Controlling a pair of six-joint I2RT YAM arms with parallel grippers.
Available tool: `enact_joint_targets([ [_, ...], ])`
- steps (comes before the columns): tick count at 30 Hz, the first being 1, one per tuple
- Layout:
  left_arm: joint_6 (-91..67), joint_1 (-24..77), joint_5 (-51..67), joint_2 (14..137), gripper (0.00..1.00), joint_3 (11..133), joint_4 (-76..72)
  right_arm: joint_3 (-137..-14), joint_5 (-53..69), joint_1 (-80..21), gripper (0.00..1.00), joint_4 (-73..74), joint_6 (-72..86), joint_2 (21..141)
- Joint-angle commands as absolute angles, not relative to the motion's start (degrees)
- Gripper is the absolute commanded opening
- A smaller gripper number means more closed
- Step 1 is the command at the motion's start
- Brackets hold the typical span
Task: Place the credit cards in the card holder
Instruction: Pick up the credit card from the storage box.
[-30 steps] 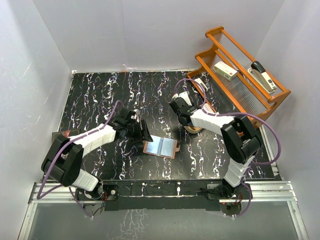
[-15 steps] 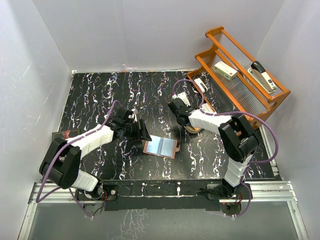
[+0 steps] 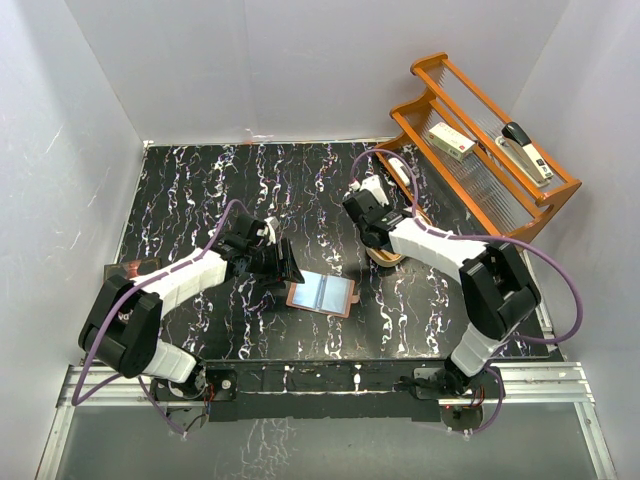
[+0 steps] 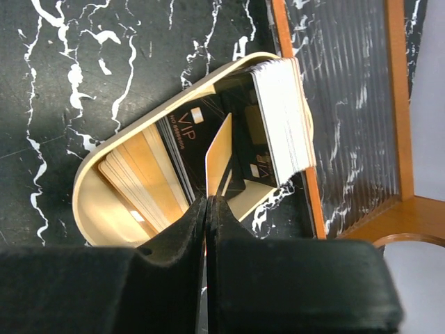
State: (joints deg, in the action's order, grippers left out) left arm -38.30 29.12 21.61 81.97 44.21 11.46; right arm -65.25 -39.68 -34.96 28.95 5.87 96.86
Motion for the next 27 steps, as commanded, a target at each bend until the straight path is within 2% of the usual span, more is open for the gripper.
enact_joint_targets([
  [1,-36.16,29.00,22.96,79.78,0.60,46.68,13.37,-67.38,-41.56,-34.70,0.00,31.30,5.70,93.12],
  [12,-33.77,28.96,30.21,75.26,0.64,46.00,5.71,-68.13,-39.81,-34.75,0.00,37.16,6.77,86.96],
  [18,-30.54,29.00,36.08,72.00,0.64,43.70,-3.51,-68.04,-38.16,-34.66,0.00,38.20,6.95,83.93],
  [23,-24.72,29.00,40.08,66.69,0.64,40.60,-11.06,-70.27,-31.06,-34.85,0.00,41.19,8.41,81.12],
  [27,-20.11,28.96,42.71,63.22,0.64,41.18,-11.30,-71.38,-23.64,-35.05,0.00,43.24,9.79,77.83],
])
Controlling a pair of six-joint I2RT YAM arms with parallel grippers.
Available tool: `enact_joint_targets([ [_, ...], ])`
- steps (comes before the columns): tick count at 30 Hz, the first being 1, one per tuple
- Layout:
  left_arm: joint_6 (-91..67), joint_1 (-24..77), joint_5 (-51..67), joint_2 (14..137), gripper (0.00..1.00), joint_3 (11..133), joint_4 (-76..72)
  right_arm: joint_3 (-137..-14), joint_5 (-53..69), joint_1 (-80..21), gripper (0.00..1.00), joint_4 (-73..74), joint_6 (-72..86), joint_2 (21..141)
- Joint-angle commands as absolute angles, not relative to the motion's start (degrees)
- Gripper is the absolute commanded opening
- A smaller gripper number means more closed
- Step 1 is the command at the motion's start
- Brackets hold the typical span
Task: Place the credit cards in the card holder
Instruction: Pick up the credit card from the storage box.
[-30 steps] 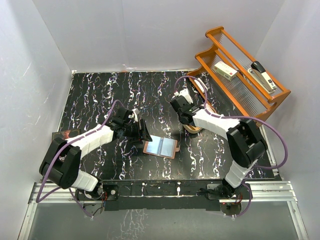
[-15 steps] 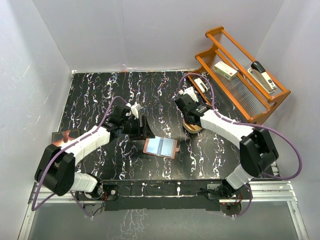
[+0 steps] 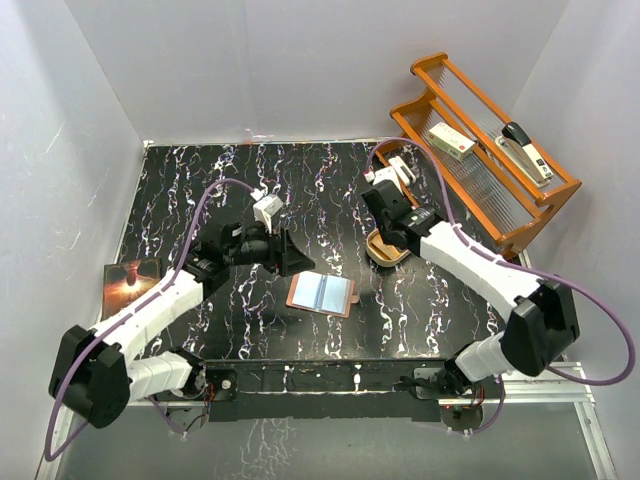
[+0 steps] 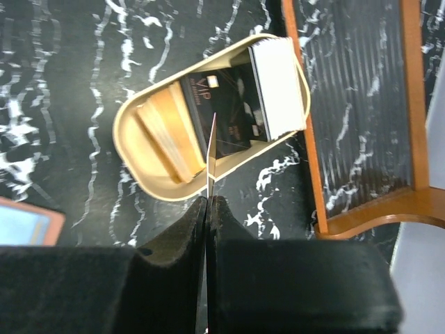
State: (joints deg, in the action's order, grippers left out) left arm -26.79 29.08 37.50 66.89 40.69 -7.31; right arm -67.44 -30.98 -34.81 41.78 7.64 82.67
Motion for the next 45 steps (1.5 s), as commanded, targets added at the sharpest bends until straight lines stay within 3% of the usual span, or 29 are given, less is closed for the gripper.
enact_joint_targets([
  [1,-18.81,28.99,43.41,62.86,0.64,41.83,-10.13,-71.49,-21.83,-35.13,0.00,43.77,9.86,76.89],
  [9,-11.42,29.02,49.61,65.96,0.58,46.43,-3.03,-71.13,0.60,-35.27,0.00,45.45,12.30,70.32],
  [18,-11.97,29.04,54.06,71.07,0.61,50.88,-1.94,-63.95,25.84,-35.29,0.00,37.57,15.93,65.19],
  [31,-20.50,29.58,68.86,73.37,0.57,47.87,-12.82,-64.09,40.12,-35.30,0.00,36.28,8.25,64.86],
  [35,-24.08,29.71,72.11,74.58,0.49,46.91,-16.11,-63.37,41.88,-35.33,0.00,33.73,10.13,64.73],
  [42,-29.01,30.78,73.30,73.35,0.46,44.51,-21.27,-61.96,42.61,-35.30,0.00,30.88,11.85,65.09],
  [45,-27.64,31.24,73.35,73.87,0.37,44.66,-18.37,-60.76,44.33,-35.31,0.00,28.53,13.41,64.78],
])
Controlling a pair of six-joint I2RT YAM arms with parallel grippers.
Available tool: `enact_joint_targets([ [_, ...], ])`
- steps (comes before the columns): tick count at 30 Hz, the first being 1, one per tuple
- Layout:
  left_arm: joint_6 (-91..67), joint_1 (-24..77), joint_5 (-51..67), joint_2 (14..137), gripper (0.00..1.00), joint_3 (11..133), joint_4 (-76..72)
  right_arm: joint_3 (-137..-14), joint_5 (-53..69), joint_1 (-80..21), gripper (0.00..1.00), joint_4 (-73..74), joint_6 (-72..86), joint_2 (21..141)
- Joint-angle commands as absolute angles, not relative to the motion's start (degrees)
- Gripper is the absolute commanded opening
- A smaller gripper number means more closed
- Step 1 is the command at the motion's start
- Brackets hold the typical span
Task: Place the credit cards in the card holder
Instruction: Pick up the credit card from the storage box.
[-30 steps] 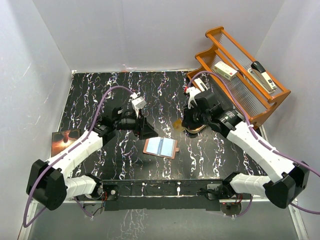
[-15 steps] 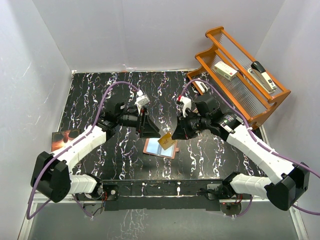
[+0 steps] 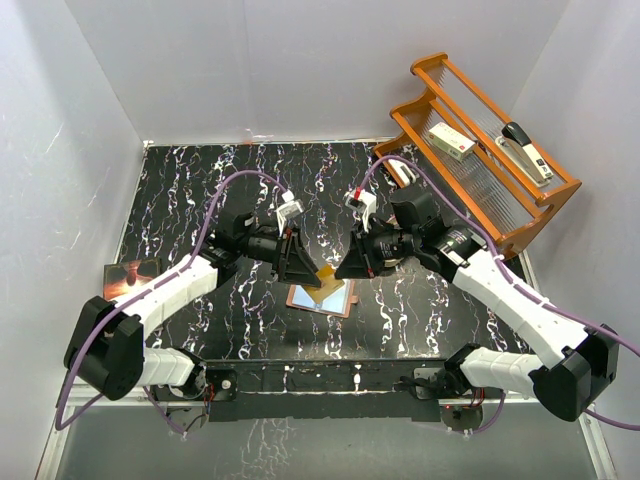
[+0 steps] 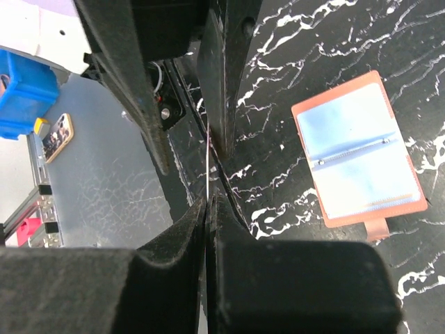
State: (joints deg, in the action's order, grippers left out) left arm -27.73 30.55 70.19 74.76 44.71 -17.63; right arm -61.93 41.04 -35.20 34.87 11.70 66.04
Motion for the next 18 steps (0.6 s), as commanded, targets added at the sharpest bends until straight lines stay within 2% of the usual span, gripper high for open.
enact_joint_targets([
  [1,-27.93,31.38,73.38,73.93,0.32,44.65,-18.73,-60.29,44.80,-35.33,0.00,28.00,13.82,64.60],
  [6,-27.54,31.63,70.56,71.98,0.02,44.11,-18.47,-58.97,43.89,-35.33,0.00,28.27,13.99,64.33],
  [9,-24.56,31.62,66.71,70.59,0.00,43.84,-14.61,-58.76,39.88,-35.34,0.02,28.65,15.53,63.89],
  [14,-19.21,31.61,55.45,70.59,0.00,43.46,-4.22,-56.32,31.14,-35.31,0.32,25.49,23.55,61.99],
  [18,-21.58,31.64,44.92,72.21,0.00,41.97,-2.21,-54.06,23.97,-35.27,0.39,24.95,30.26,62.77],
])
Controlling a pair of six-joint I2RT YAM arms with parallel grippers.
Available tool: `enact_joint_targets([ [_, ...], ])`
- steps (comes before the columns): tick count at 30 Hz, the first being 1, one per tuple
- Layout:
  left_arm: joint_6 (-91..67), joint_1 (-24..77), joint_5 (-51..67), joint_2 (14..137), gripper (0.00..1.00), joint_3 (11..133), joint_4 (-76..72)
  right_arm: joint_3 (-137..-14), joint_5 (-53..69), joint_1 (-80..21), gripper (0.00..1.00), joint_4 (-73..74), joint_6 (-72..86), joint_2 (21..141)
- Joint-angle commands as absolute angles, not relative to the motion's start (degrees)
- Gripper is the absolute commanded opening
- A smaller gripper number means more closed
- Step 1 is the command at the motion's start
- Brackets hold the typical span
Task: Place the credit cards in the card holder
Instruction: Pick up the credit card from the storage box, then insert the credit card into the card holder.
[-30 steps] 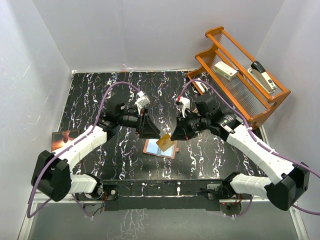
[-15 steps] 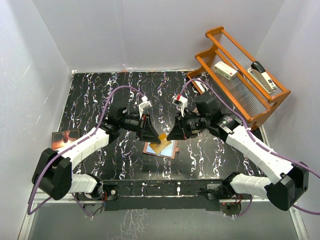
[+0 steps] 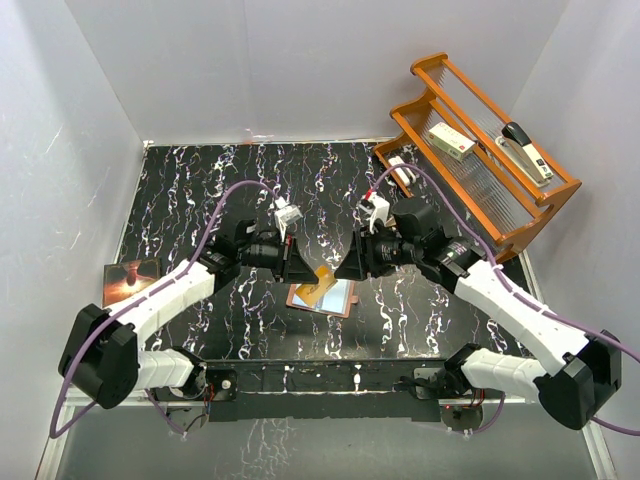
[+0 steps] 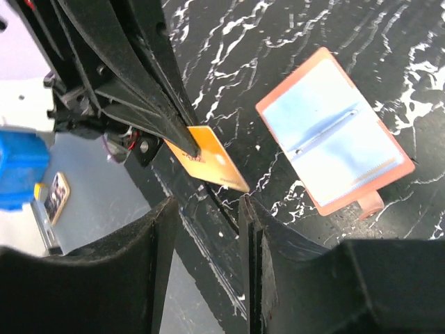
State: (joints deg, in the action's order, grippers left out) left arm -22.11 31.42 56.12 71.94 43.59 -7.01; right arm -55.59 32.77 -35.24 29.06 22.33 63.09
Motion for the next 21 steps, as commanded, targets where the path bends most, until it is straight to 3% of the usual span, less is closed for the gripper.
enact_joint_targets([
  [1,-23.53,31.60,41.52,72.66,0.00,41.51,-2.54,-53.67,22.10,-35.27,0.40,25.27,31.73,63.16],
  [9,-38.54,30.85,23.73,76.46,0.00,39.57,-0.74,-50.14,8.84,-35.25,0.49,25.85,38.10,68.51],
  [21,-43.17,27.71,15.43,66.41,0.00,34.13,3.32,-46.15,3.39,-37.36,0.51,17.01,38.83,80.89],
])
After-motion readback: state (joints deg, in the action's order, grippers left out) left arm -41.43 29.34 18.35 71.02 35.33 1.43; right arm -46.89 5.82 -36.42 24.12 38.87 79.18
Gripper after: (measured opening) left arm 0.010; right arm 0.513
